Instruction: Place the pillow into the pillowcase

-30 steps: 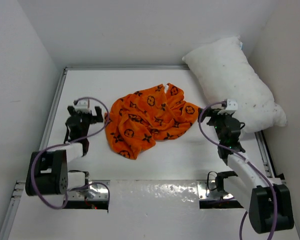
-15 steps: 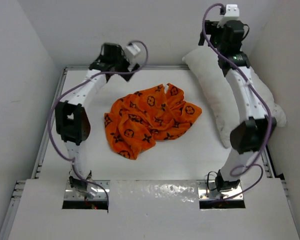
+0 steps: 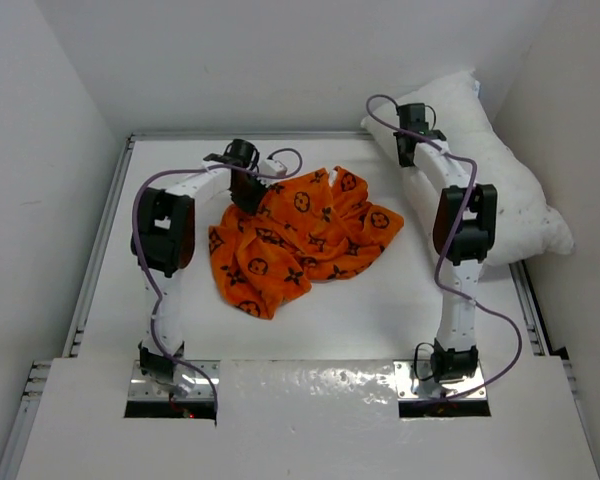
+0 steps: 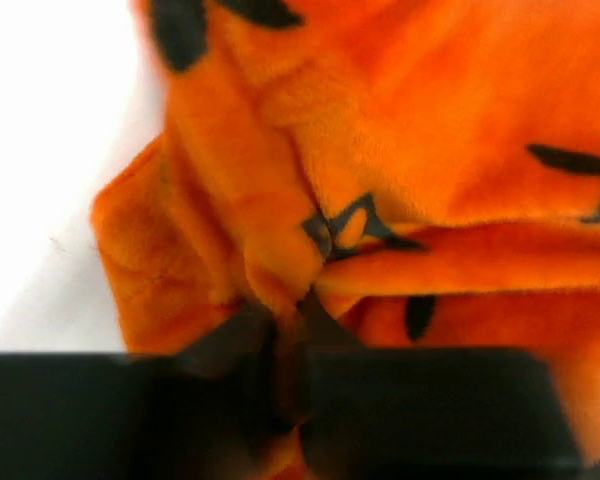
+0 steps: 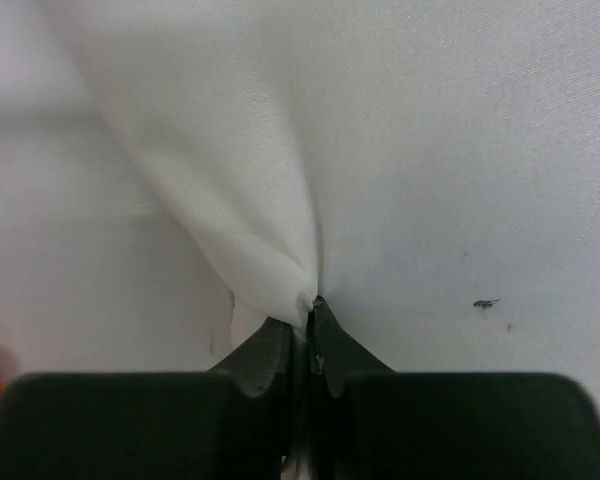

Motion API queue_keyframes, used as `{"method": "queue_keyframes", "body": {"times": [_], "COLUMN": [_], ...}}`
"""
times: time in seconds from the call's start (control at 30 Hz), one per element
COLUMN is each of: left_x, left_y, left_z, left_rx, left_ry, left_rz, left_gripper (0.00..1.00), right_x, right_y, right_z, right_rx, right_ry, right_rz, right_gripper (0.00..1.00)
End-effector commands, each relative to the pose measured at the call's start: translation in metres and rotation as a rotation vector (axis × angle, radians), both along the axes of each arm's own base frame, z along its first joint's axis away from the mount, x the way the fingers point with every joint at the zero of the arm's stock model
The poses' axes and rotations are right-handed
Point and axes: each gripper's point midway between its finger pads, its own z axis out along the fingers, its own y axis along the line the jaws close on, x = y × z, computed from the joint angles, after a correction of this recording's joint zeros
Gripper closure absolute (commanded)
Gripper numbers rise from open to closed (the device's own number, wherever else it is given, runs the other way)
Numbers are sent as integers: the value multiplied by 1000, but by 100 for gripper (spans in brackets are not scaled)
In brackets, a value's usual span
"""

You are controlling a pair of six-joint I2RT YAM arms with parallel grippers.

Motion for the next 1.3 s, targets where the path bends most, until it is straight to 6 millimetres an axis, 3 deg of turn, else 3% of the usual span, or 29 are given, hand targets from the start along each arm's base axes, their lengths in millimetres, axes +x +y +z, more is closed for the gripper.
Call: {"method": "queue_keyframes", "body": {"times": [0.0, 0.07, 0.1, 0.13, 0.2, 0.23, 0.27, 0.33, 0.37, 0.4, 0.43, 0.47, 0.5, 0.57, 0.6, 0.63, 0.67, 0.7, 0.73, 0.77, 0.8, 0.83, 0.9, 0.93, 0.97, 1.03, 1.07, 1.17, 1.27], "left_x": [39, 67, 92, 108, 140, 149, 162, 175, 185, 189, 190, 188, 183, 168, 158, 149, 142, 137, 133, 132, 134, 137, 153, 158, 163, 170, 169, 163, 155], "left_y": [30, 64, 81, 120, 160, 176, 180, 173, 166, 145, 131, 115, 86, 48, 23, 6, -5, -17, -19, -20, -11, -4, 20, 27, 39, 43, 43, 38, 39], "left_z": [19, 33, 52, 61, 90, 100, 114, 134, 152, 159, 166, 175, 177, 187, 183, 184, 176, 163, 146, 134, 121, 104, 87, 85, 84, 82, 80, 68, 47], "left_rx": [12, 74, 70, 91, 147, 236, 263, 260, 230, 164, 114, 76, 38, -43, -80, -148, -175, -209, -203, -189, -149, -118, -23, 2, 43, 49, 41, 20, 31], "left_ry": [-129, -228, -318, -361, -470, -514, -577, -656, -721, -742, -752, -747, -737, -712, -679, -646, -602, -552, -516, -495, -483, -465, -493, -506, -524, -546, -545, -510, -476], "left_rz": [94, 164, 206, 274, 322, 310, 299, 239, 234, 189, 186, 159, 105, 34, 7, -4, -13, 16, 37, 53, 113, 157, 306, 353, 416, 453, 468, 461, 457], "left_gripper": [100, 100, 100, 100, 100, 100, 100, 95, 85, 69, 52, 30, 24, 20, 21, 23, 35, 48, 50, 50, 49, 49, 51, 52, 55, 57, 57, 57, 56], "right_x": [-26, -42, -50, -69, -101, -127, -135, -162, -158, -160, -159, -154, -146, -115, -104, -94, -79, -77, -69, -65, -62, -64, -58, -58, -60, -66, -75, -86, -85], "right_y": [12, 43, 57, 71, 124, 133, 144, 142, 133, 129, 128, 126, 124, 132, 138, 153, 167, 192, 207, 221, 236, 254, 277, 285, 292, 312, 322, 343, 350], "right_z": [3, -6, -5, 0, 9, 17, 24, 30, 35, 37, 43, 52, 62, 104, 116, 139, 151, 162, 171, 154, 162, 156, 142, 136, 116, 102, 75, 40, 13], "right_rx": [63, 139, 179, 190, 333, 350, 371, 393, 351, 343, 337, 325, 319, 362, 405, 509, 568, 679, 718, 743, 752, 755, 808, 837, 877, 914, 920, 936, 896], "right_ry": [67, 119, 129, 157, 174, 177, 147, 130, 88, 76, 59, 34, 6, -129, -176, -235, -305, -326, -373, -337, -346, -324, -295, -282, -240, -219, -166, -99, -60], "right_rz": [43, 176, 228, 348, 571, 655, 692, 684, 636, 607, 594, 584, 563, 519, 498, 493, 511, 522, 547, 566, 597, 606, 582, 577, 550, 587, 599, 623, 587], "right_gripper": [100, 100, 100, 100, 100, 100, 100, 100, 69, 33, 13, 1, 1, 1, 2, 23, 51, 100, 100, 100, 90, 58, 43, 41, 39, 36, 36, 31, 24]}}
